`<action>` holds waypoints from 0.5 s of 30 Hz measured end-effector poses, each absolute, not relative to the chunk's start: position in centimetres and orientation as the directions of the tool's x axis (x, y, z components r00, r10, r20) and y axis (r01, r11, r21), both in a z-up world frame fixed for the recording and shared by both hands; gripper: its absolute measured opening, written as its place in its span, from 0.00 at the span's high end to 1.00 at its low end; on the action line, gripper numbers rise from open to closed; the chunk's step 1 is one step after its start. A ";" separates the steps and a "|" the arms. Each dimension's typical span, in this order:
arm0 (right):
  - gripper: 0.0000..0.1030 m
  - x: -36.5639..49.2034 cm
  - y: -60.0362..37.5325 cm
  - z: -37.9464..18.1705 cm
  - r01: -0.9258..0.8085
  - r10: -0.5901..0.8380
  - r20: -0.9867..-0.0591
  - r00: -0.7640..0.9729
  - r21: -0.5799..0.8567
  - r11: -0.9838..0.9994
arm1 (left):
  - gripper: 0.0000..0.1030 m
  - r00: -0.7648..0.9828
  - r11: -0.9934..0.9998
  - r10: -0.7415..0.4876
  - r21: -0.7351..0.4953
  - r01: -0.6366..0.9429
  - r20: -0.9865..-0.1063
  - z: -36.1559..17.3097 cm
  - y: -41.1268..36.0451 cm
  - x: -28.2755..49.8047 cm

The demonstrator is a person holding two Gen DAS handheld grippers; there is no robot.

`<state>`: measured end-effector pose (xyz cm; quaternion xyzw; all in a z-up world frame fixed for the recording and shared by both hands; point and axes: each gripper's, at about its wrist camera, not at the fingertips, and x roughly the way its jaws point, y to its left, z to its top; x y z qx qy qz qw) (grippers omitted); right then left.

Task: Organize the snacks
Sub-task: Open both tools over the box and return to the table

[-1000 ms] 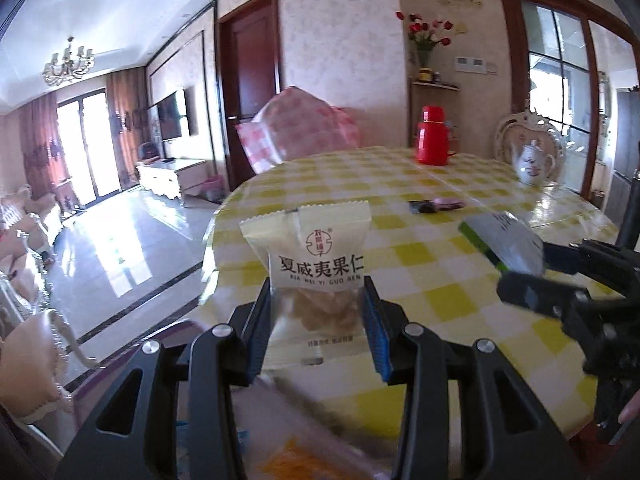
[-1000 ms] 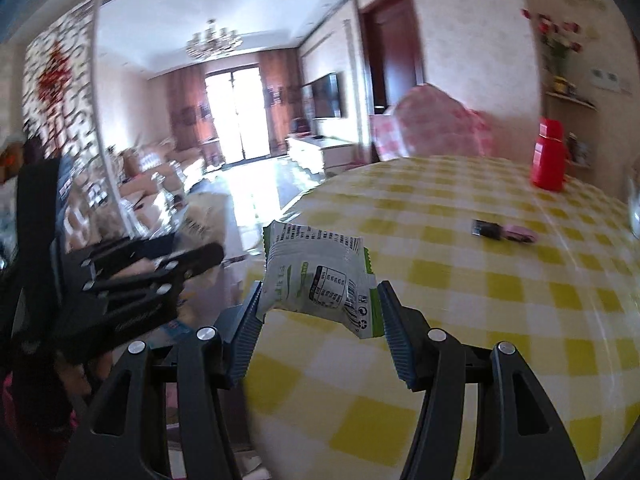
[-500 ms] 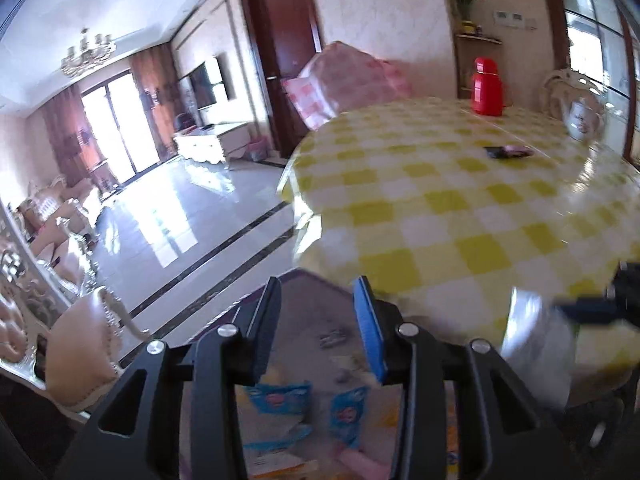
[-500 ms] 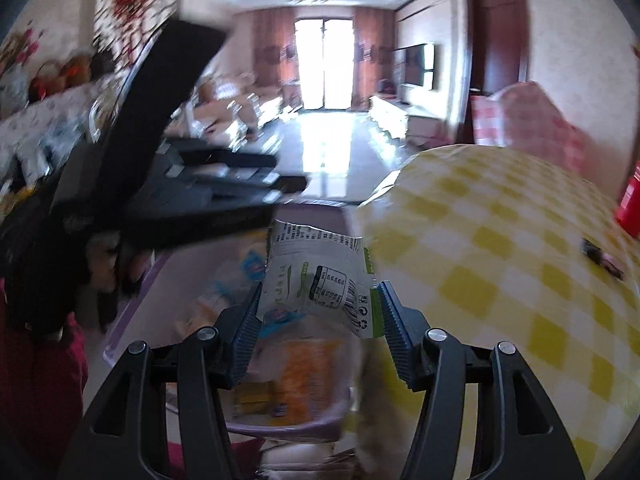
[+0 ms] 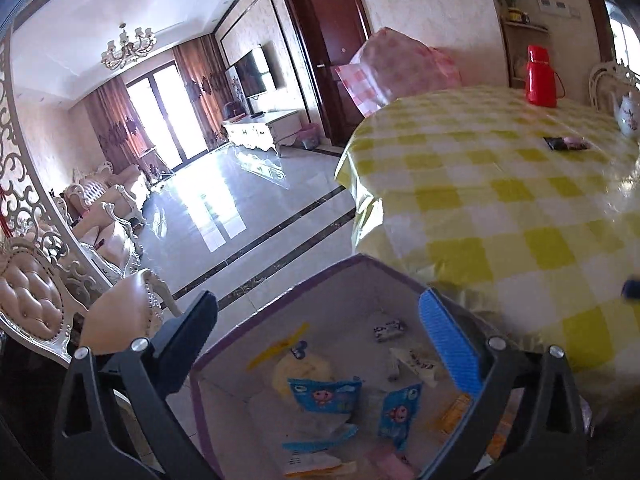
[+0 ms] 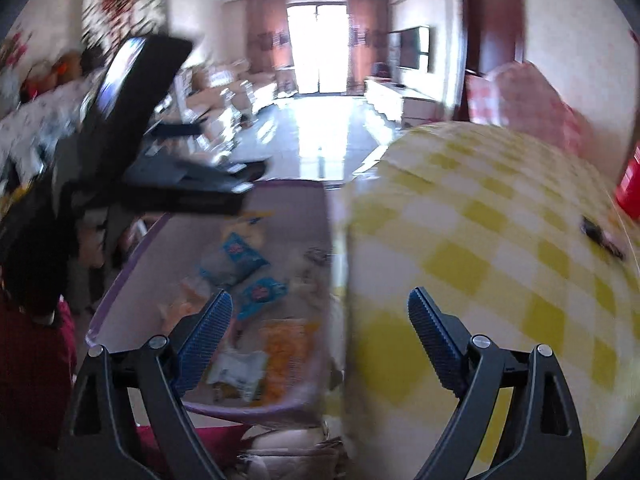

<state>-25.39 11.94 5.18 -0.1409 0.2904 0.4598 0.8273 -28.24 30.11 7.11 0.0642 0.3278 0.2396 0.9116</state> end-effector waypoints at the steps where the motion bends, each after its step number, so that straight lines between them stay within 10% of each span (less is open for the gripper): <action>1: 0.16 -24.8 11.0 5.4 -0.830 0.676 -0.604 0.422 0.043 0.556 | 0.02 0.670 0.879 0.476 0.273 -0.391 -0.570 7.0 30.0 -27.9; 15: 0.16 -12.8 -8.1 4.1 -0.486 0.518 -0.579 0.630 0.225 0.844 | 0.02 0.724 0.994 0.012 -0.067 -0.081 -0.690 7.5 15.9 -15.0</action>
